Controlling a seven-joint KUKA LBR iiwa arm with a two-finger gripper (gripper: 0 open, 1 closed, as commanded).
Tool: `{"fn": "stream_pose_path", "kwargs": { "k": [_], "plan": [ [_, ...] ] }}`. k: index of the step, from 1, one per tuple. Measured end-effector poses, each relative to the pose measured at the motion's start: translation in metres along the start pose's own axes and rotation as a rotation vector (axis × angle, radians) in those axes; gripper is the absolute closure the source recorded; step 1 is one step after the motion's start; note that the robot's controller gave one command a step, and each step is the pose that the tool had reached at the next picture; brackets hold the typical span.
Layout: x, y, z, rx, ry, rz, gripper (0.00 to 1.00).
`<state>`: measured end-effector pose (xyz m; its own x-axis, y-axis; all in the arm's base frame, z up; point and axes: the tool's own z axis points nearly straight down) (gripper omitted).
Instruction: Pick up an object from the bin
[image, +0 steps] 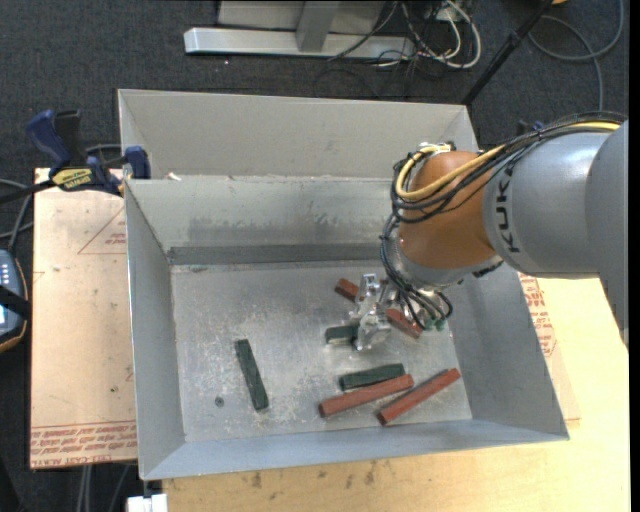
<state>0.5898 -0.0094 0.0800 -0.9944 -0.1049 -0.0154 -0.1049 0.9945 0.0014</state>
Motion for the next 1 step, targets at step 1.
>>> {"fn": "stream_pose_path", "kwargs": {
  "k": [1],
  "plan": [
    [0.0000,0.0000,0.0000,0.000,0.000,0.000,1.00]
  ]
}}
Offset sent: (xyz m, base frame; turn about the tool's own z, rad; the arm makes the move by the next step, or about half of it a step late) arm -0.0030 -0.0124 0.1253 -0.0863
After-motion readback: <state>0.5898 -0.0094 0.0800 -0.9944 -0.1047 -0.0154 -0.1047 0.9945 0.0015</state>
